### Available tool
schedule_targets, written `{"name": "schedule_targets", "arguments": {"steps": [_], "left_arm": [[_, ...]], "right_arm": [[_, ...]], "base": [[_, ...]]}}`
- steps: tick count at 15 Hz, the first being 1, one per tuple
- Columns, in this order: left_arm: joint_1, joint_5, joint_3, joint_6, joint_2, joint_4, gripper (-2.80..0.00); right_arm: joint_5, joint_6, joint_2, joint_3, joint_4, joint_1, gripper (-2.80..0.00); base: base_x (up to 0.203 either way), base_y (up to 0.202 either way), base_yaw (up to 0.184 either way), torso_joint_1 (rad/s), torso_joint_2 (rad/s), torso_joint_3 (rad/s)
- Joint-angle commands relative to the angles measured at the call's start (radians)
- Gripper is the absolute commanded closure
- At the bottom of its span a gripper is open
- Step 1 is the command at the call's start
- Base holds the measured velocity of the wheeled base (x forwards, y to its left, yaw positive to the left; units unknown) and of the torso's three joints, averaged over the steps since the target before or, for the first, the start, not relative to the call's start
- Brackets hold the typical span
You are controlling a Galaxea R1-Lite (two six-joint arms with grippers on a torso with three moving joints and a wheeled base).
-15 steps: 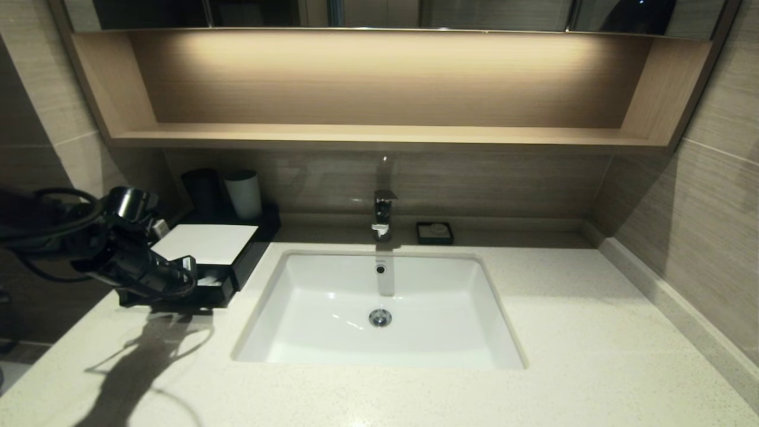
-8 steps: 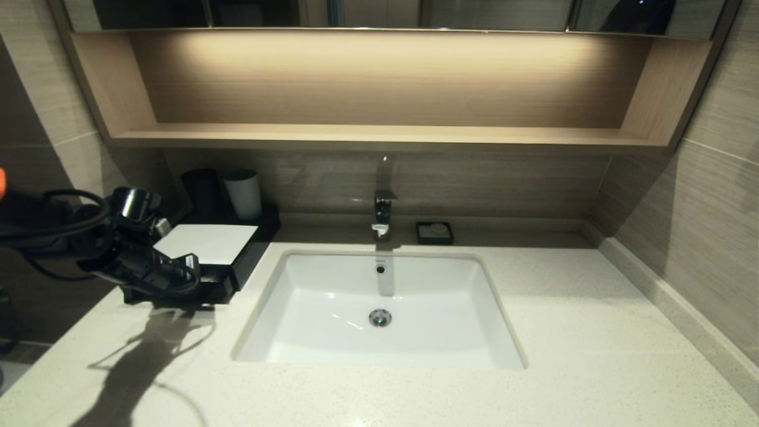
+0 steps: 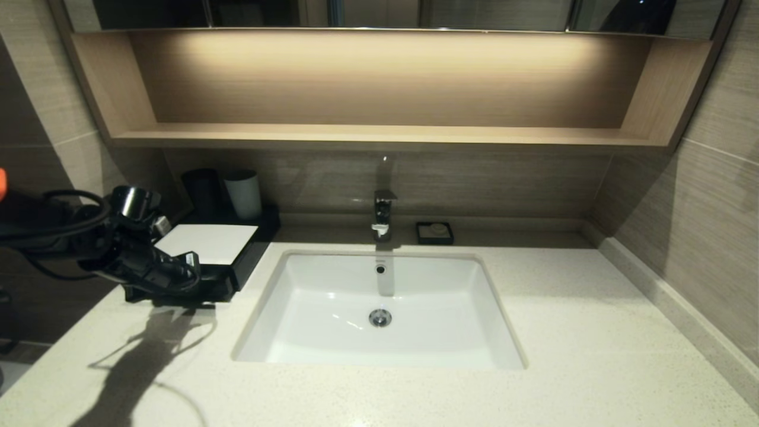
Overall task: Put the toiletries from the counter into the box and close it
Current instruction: Close the drawer
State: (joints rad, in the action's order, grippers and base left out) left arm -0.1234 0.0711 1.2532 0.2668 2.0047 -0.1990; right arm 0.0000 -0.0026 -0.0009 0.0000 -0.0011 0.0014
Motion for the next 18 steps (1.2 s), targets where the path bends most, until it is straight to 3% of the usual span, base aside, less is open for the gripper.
{"name": "schedule_targets", "arguments": {"steps": [1, 18], "left_arm": [[-0.001, 0.001, -0.001, 0.002, 0.002, 0.01, 0.0], [0.001, 0.025, -0.009, 0.061, 0.013, 0.108, 0.0]], "right_arm": [[0.0, 0.0, -0.001, 0.002, 0.0, 0.0, 0.0], [0.0, 0.0, -0.001, 0.002, 0.0, 0.001, 0.0]], "base": [[0.0, 0.0, 0.0, 0.0, 0.0, 0.0], [0.0, 0.0, 0.0, 0.0, 0.0, 0.0]]}}
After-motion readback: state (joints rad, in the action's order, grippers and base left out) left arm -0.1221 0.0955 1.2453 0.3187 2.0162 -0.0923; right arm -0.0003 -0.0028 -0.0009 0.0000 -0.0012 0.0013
